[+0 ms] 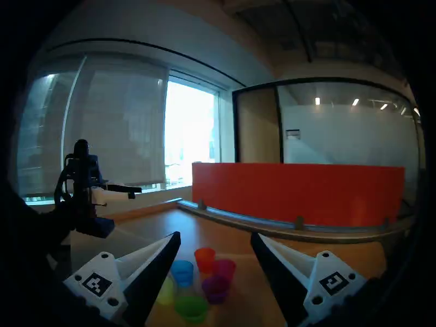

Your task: Pour water

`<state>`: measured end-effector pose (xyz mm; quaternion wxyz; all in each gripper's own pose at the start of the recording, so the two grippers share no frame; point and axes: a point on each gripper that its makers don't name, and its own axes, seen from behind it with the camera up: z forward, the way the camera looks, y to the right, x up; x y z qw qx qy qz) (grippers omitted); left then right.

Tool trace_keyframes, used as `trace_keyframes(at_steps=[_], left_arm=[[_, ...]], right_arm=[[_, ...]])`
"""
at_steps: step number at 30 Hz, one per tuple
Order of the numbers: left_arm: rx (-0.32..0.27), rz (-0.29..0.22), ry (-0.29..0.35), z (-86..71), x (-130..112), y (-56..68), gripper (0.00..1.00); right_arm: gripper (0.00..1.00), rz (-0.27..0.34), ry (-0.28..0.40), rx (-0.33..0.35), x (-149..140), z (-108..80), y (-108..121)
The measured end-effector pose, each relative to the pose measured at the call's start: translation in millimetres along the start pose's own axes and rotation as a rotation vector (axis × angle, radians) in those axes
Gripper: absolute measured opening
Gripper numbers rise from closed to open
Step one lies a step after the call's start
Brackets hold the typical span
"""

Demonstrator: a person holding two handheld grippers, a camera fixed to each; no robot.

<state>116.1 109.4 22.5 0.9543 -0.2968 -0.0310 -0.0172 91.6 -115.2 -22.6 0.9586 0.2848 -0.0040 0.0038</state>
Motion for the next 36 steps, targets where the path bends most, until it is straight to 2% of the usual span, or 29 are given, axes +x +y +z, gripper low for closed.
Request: trace_keyframes(at_steps=[6, 12, 24, 36], left_arm=[[-0.050, -0.015, -0.007, 1.7, 1, 7.3, 0.96], [-0.073, -0.005, -0.057, 4.5, -10, 2.7, 0.96], [-0.126, 0.053, -0.186, 12.1, -50, -2.8, 0.96], [-0.188, 0.100, -0.226, 16.9, -66, 4.6, 0.96]], right_arm=[[0.99, 0.011, -0.014, 0.035, -2, 4.0, -4], [0.99, 0.002, -0.070, 0.070, -14, 9.0, -4], [0.99, -0.080, -0.198, 0.141, -43, 10.8, -17], [0.99, -0.093, -0.285, 0.202, -66, 7.4, -33]])
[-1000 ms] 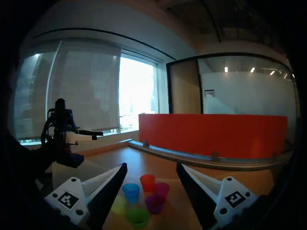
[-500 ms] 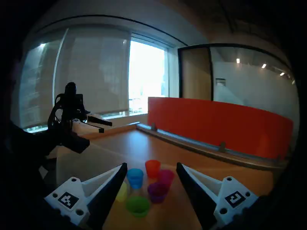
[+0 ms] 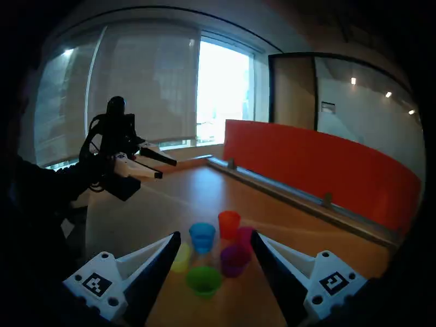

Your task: Pour water

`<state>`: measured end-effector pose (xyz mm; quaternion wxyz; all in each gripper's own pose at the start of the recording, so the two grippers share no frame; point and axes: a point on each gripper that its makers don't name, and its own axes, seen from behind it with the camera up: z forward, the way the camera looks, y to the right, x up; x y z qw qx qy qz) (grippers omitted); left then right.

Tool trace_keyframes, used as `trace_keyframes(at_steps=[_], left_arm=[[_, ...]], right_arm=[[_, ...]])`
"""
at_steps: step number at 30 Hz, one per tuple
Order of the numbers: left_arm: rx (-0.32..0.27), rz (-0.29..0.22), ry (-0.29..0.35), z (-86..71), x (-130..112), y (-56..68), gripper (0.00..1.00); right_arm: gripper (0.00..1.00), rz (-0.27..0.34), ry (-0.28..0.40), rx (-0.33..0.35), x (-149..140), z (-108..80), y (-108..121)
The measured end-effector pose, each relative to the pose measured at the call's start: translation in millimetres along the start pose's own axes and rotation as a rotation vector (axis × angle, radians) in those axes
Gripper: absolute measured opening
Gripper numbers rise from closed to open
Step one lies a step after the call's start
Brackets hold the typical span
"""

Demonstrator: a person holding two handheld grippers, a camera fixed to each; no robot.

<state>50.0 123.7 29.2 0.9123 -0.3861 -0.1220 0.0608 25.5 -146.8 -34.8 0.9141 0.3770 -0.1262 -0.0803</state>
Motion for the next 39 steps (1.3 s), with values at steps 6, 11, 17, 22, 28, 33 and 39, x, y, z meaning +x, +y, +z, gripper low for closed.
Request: trace_keyframes(at_steps=[6, 11, 17, 22, 28, 33, 39], left_arm=[[-0.010, 0.006, -0.033, 6.5, -11, -5.1, 0.96], [-0.026, 0.000, -0.052, 14.4, -20, -8.1, 0.96], [-0.044, -0.007, -0.085, 27.1, -38, -12.3, 0.96], [-0.065, -0.004, -0.122, 39.9, -57, -12.0, 0.96], [-0.075, 0.014, -0.164, 55.9, -81, -12.5, 0.96], [-0.086, 0.019, -0.202, 68.1, -101, -10.1, 0.96], [-0.116, 0.024, -0.243, 78.5, -120, -3.2, 0.96]], right_arm=[[0.99, -0.005, -0.027, 0.008, -11, 2.8, -1], [0.99, 0.009, -0.030, 0.022, -13, 6.0, -2], [0.99, 0.028, -0.039, 0.034, -20, 11.5, -2], [0.99, 0.033, -0.053, 0.035, -28, 16.5, 0], [0.99, 0.033, -0.065, 0.034, -34, 22.1, 3], [0.99, 0.029, -0.067, 0.034, -36, 25.8, 4], [0.99, 0.032, -0.079, 0.034, -42, 27.1, 6]])
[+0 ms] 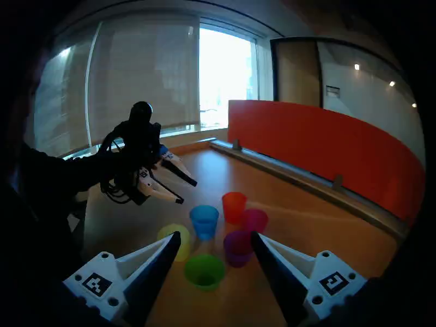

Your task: Pour water

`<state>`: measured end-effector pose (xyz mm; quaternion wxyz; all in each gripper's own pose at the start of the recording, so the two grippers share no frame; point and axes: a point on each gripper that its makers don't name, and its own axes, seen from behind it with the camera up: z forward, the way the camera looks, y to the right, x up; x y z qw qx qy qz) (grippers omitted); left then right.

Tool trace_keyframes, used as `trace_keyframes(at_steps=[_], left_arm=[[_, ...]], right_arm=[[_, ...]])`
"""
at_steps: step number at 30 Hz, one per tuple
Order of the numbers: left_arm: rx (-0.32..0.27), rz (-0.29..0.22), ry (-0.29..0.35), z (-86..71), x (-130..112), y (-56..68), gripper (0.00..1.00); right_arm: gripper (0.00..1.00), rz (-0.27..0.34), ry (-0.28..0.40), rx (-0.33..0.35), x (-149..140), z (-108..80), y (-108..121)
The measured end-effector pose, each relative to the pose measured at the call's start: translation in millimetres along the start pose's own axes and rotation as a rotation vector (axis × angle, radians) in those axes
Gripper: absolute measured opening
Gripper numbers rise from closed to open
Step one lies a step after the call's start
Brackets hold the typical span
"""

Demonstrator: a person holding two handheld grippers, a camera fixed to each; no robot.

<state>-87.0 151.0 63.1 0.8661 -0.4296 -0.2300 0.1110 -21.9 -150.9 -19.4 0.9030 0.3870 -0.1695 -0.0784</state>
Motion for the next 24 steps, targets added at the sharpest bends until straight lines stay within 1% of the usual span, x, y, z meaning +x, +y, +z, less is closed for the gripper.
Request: trace_keyframes(at_steps=[6, 15, 24], left_arm=[[-0.028, 0.015, -0.044, 11.8, -14, 6.9, 0.96], [-0.057, 0.033, -0.090, 26.1, -25, 14.7, 0.96], [-0.063, 0.049, -0.130, 43.1, -28, 15.5, 0.96]], right_arm=[[0.99, 0.001, 0.000, -0.008, -2, -0.4, 4], [0.99, 0.005, -0.005, -0.009, -6, 0.8, 7], [0.99, 0.013, -0.006, -0.009, -9, 2.3, 11]])
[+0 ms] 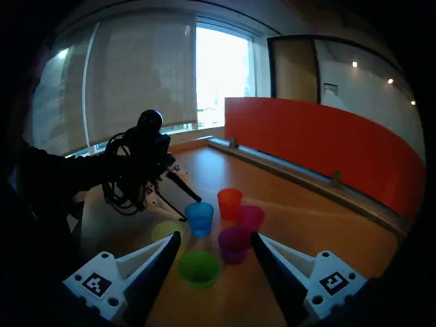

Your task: Pour water

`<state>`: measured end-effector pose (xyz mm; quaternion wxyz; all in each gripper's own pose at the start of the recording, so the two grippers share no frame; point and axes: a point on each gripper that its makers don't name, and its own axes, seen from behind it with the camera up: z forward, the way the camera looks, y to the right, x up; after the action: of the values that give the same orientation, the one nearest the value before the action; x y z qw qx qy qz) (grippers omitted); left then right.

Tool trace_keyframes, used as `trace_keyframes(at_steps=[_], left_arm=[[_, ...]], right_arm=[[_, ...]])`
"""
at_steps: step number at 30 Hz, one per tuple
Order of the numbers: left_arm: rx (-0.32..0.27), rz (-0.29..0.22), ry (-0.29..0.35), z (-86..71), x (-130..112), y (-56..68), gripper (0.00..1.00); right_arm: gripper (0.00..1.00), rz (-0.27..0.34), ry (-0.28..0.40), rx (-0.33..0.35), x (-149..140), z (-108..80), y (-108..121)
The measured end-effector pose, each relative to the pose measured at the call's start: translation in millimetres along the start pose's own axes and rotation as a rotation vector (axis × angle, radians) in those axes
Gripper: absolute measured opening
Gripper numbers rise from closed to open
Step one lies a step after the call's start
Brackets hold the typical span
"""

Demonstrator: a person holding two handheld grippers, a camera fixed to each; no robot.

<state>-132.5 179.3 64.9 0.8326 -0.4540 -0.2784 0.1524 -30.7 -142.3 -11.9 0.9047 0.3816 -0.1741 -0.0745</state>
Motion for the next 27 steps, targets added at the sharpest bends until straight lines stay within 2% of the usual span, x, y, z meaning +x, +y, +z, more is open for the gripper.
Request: trace_keyframes(at_steps=[6, 12, 27], left_arm=[[-0.015, 0.003, -0.017, 10.8, 3, 2.9, 0.96], [-0.011, 0.010, -0.028, 19.3, 4, -0.1, 0.96], [-0.006, 0.019, -0.035, 23.6, 1, -4.8, 0.96]], right_arm=[[0.99, 0.003, 0.000, -0.001, -2, 0.7, 3], [0.99, 0.006, -0.001, 0.000, -4, 1.8, 3], [0.99, 0.007, -0.002, -0.006, -6, 1.1, 6]])
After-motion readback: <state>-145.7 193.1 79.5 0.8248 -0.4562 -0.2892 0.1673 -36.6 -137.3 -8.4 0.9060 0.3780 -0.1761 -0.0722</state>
